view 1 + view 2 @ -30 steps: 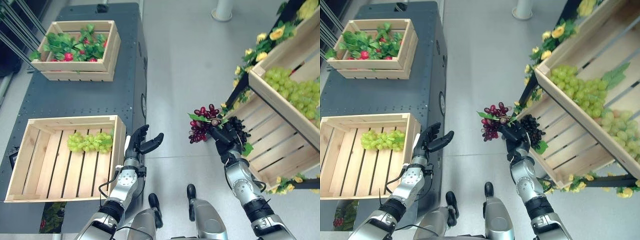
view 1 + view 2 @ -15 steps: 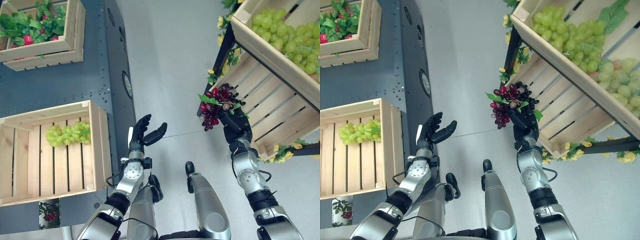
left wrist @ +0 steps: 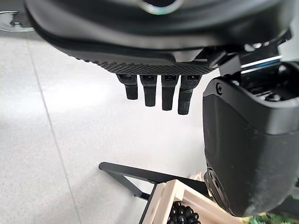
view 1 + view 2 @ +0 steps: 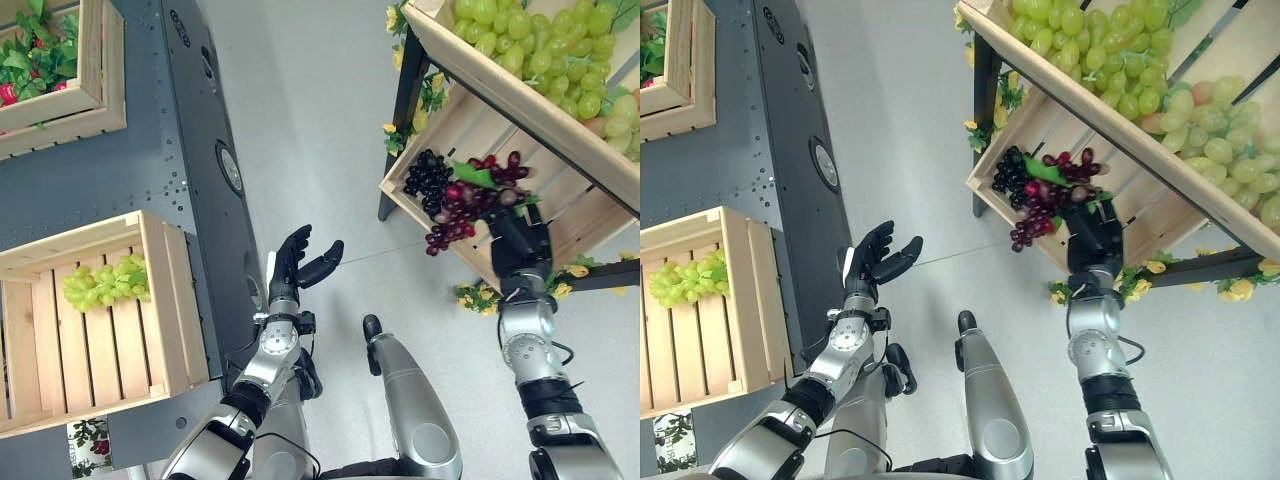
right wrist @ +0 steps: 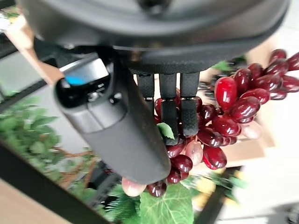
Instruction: Pick up the fruits from the basket on one side to the basket on the other side
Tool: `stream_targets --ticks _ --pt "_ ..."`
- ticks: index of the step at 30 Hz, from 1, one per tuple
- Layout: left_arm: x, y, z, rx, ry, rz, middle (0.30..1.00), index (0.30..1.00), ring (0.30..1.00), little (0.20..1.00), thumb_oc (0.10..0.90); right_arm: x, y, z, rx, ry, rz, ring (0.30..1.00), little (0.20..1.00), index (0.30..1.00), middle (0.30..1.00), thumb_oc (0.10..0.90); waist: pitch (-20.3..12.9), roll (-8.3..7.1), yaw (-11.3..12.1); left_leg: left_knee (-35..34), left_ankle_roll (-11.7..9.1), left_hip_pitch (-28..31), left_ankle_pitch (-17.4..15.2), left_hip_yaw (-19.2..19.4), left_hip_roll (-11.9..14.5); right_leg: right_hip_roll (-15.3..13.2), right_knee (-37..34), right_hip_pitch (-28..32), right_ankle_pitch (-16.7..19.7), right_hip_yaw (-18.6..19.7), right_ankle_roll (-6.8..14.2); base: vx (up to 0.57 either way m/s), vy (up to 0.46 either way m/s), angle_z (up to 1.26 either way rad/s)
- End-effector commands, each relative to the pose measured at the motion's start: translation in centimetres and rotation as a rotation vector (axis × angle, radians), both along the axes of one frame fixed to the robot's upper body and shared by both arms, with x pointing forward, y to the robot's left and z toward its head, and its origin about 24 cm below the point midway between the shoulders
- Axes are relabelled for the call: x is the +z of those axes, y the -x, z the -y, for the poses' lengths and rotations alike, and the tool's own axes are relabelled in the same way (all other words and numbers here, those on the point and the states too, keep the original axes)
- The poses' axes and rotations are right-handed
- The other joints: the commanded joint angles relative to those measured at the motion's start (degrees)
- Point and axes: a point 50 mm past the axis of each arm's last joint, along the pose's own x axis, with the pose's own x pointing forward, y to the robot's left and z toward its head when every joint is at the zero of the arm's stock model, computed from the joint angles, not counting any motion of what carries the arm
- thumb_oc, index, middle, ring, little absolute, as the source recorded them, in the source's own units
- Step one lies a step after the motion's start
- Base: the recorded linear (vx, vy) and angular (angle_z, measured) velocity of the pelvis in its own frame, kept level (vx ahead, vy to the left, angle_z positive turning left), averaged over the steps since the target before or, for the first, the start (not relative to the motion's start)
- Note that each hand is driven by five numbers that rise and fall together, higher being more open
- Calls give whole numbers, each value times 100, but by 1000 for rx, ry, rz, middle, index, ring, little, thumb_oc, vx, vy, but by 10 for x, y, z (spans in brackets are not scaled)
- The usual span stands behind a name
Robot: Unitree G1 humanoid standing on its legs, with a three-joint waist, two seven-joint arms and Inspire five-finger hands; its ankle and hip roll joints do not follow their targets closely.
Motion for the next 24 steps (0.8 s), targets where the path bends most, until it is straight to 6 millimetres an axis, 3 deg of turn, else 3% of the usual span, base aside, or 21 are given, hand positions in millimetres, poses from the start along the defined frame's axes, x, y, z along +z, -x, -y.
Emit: stream_targets --ticks 1,7,13,18,24 --pt "43 -11 7 -47 31 201 900 900 900 900 800 93 9 27 -74 55 479 300 300 300 300 400 -78 -323 -12 1155 164 -279 94 120 -258 123 -163 638 -169 -140 -230 -44 -9 0" --pt "41 -10 12 -96 27 178 900 900 900 900 800 110 5 48 -63 -86 584 300 300 300 300 400 -78 -343 102 1272 244 -466 58 101 -297 109 -74 458 -65 -150 -226 16 -4 5" --pt "44 -9 19 -146 25 178 900 900 900 900 800 127 -3 66 -132 -72 530 300 300 300 300 400 -78 -380 291 1355 318 -681 -93 -25 -415 94 53 218 -28 -184 -184 -2 -14 9" --pt "46 -10 19 -167 9 177 900 900 900 900 800 124 -9 77 -204 -46 432 300 300 300 300 400 -78 -417 470 1374 378 -830 -215 -157 -502 65 152 67 0 -302 -116 -9 -39 11" --pt "50 -12 14 -165 -3 203 900 900 900 900 800 98 -20 88 -265 9 135 300 300 300 300 400 -78 -432 621 1301 430 -947 -254 -261 -594 2 214 -77 22 -434 -77 -23 -15 10"
